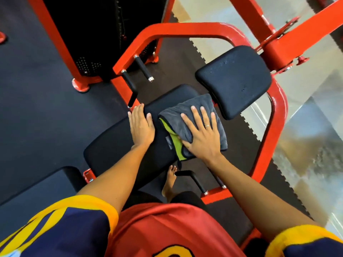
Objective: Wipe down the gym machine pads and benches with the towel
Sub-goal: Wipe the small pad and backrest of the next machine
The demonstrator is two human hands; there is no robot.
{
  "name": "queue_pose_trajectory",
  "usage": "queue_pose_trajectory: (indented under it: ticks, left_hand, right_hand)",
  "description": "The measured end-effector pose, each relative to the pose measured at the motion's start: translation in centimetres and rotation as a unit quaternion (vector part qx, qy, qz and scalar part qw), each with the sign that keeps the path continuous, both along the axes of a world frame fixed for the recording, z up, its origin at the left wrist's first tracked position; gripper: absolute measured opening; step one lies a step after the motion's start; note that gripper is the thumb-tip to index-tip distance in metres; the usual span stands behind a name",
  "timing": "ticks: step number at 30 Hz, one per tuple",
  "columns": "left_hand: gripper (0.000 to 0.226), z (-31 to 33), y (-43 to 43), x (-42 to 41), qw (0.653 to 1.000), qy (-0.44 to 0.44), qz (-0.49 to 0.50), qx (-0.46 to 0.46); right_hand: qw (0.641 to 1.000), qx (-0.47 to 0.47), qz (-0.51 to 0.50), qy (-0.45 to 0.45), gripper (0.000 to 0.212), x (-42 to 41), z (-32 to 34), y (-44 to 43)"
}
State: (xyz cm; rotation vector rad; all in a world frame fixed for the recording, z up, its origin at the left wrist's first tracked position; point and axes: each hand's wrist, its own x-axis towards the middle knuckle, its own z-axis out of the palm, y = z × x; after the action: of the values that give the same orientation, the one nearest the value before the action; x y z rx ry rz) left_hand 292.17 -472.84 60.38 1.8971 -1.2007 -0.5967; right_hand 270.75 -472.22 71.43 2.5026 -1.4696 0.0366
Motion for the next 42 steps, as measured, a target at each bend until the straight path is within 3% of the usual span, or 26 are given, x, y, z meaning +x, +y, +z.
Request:
queue_pose_trajectory:
  ticks: [7,15,25,29,32,34,35,36,39,42]
  left_hand:
    - [0.039,3.1,-4.0,-2.8,0.999,0.016,0.011,-0.046]
    - [0.043,2.1,-4.5,-3.2,0.998,-0.032,0.010,-0.056]
    - [0.033,2.2,-4.8,-3.3,0.997,-0.044,0.022,-0.058]
    - [0.025,1.0,-5.3,-3.0,0.997,-0.067,0.043,-0.006]
    - [0.027,2.0,-4.5,-2.9,0.998,-0.031,-0.014,0.045]
    - [0.035,3.5,-4.2,-3.0,0.986,0.020,-0.044,0.159]
    - [0.035,3.9,-4.1,-2.9,0.976,0.005,-0.050,0.211]
    - [0.031,4.1,-4.1,-2.9,0.977,-0.007,-0.055,0.205]
    - [0.023,3.6,-4.4,-2.6,0.998,-0.039,-0.022,0.039]
    - [0.025,1.8,-4.9,-2.6,0.999,-0.033,0.023,-0.013]
  right_hand:
    - [0.990,-0.004,-0.136,-0.037,0.080,5.0,1.0,-5.6]
    - [0.998,0.001,-0.060,-0.025,0.085,-1.2,1.3,-0.8]
    - [0.997,0.057,-0.023,0.051,0.078,5.2,1.7,-9.0]
    - [0.986,0.101,0.000,0.132,0.077,7.8,2.4,-11.8]
    - [0.978,0.144,-0.004,0.154,0.067,10.6,3.4,-14.4]
    - [0.968,0.188,-0.036,0.162,0.073,12.4,3.7,-16.2]
    - [0.961,0.206,-0.049,0.175,0.076,13.0,3.8,-16.7]
    - [0.961,0.207,-0.050,0.178,0.077,13.1,3.7,-16.9]
    - [0.983,0.153,-0.013,0.104,0.063,10.8,3.4,-14.9]
    - [0.995,0.092,0.015,0.018,0.067,6.6,2.8,-10.8]
